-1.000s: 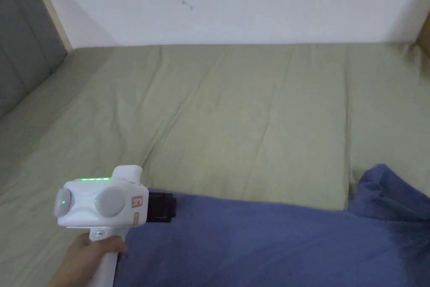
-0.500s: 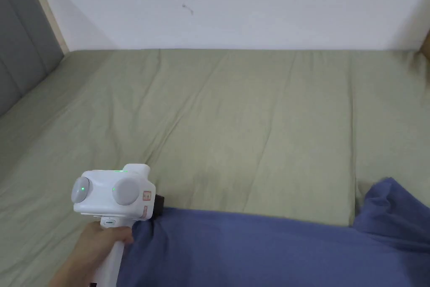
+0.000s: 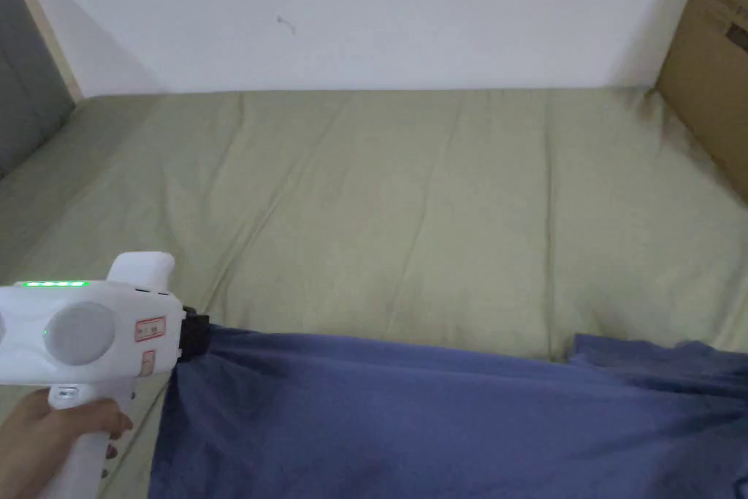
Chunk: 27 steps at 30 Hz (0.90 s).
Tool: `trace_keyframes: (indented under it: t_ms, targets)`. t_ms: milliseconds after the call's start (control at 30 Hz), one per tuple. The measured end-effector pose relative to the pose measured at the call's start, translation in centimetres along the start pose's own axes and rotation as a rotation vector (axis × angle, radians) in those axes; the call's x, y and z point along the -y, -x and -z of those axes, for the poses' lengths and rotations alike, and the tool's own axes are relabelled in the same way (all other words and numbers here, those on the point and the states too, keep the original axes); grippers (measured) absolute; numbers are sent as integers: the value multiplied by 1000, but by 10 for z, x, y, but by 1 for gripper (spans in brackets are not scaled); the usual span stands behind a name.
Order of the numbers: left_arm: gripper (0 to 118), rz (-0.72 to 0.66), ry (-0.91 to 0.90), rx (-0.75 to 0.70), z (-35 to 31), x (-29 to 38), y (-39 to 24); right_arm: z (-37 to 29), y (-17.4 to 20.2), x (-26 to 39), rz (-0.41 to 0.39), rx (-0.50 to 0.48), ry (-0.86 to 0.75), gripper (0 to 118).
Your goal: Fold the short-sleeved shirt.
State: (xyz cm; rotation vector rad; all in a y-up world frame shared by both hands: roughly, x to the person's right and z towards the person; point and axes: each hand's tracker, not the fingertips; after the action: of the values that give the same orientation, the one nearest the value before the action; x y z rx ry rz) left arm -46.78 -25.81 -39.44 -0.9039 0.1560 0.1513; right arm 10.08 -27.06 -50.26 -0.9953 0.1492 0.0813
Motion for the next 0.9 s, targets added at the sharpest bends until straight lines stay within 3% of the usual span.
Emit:
trace_keyframes:
  t_ms: [267,433,567,600,667,700,733,833,900]
  targets:
    - [5,27,7,10,-82,97,3,-73,-11,109,18,-9,17,2]
    - [5,-16,148,7,-81,166,12,-64,-14,192,52,12,138,2]
    - [7,-12,200,-13,-68,198,11,-54,-9,219,56,0,138,3]
    - [16,-19,206,-27,-64,201,13,-55,-8,221,59,-7,114,8]
    - [64,-25,209,-67,-67,204,12,-62,-1,216,47,35,96,56]
    - [84,-30,193,-90,-71,203,13,-66,2,214,34,39,80,66]
    - [94,-40,176,-97,-74,201,16,-74,5,211,19,42,45,66]
    - [93,-102,105,-69,-96,191,18,-98,20,199,-6,43,-52,65]
    - [89,-133,54,-14,-109,188,16,-110,32,192,-17,-21,-114,59]
